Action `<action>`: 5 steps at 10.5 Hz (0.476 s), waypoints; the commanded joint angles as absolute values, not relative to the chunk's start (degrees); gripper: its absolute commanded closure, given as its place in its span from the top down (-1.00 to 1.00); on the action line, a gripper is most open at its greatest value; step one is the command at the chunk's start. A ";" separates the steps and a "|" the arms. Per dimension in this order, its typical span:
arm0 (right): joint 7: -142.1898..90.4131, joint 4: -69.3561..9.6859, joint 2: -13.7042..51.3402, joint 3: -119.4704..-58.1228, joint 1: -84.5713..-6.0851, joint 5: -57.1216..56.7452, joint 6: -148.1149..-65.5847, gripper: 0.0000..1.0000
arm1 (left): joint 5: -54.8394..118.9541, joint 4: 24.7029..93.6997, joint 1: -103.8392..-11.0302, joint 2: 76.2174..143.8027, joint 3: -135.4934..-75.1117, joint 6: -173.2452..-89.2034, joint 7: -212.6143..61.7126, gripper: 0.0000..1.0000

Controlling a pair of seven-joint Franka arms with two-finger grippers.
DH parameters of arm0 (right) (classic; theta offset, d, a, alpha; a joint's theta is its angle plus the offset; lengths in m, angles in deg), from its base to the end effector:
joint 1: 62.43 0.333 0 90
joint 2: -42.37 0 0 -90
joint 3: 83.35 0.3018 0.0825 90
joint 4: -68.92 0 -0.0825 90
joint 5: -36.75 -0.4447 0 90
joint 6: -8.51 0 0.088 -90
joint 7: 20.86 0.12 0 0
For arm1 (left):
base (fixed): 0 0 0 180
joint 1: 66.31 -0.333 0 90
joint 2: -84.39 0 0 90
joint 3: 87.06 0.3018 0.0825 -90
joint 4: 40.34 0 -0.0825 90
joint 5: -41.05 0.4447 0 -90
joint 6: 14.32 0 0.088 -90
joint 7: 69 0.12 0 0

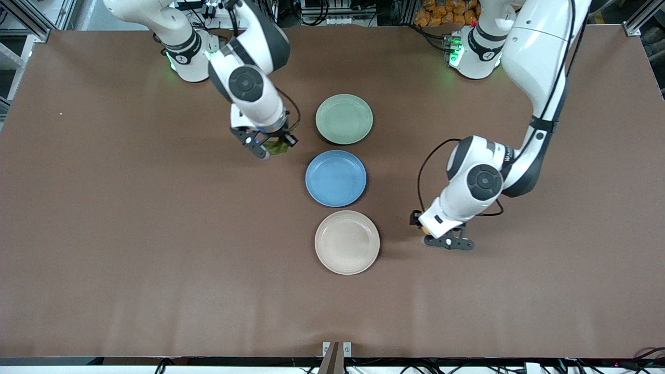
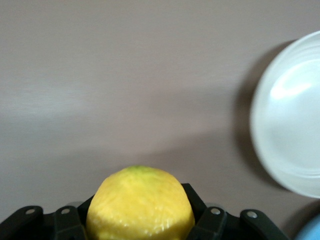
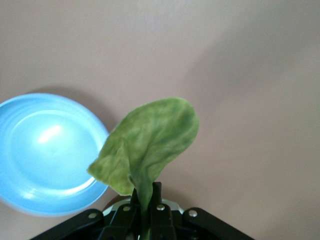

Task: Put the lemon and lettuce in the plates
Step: 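Lift the lettuce with the right gripper while the left gripper lifts lemon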

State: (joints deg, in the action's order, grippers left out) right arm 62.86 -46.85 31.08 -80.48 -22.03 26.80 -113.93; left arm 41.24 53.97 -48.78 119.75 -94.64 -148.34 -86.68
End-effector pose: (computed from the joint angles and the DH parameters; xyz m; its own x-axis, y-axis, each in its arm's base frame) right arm 0.4474 0.4338 0.2848 0.6800 -0.7164 -0.1563 -0.7157 -0.6948 0.0710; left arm 0.6682 -0.3046 0.2014 0.9934 -0.1018 0.0537 -0.1065 -0.9898 0.0946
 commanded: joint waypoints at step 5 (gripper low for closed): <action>80.20 -36.72 27.17 -81.06 -8.66 26.90 -113.04 -0.88 | 38.50 36.68 -40.13 130.95 -93.92 -147.65 -98.60 -0.75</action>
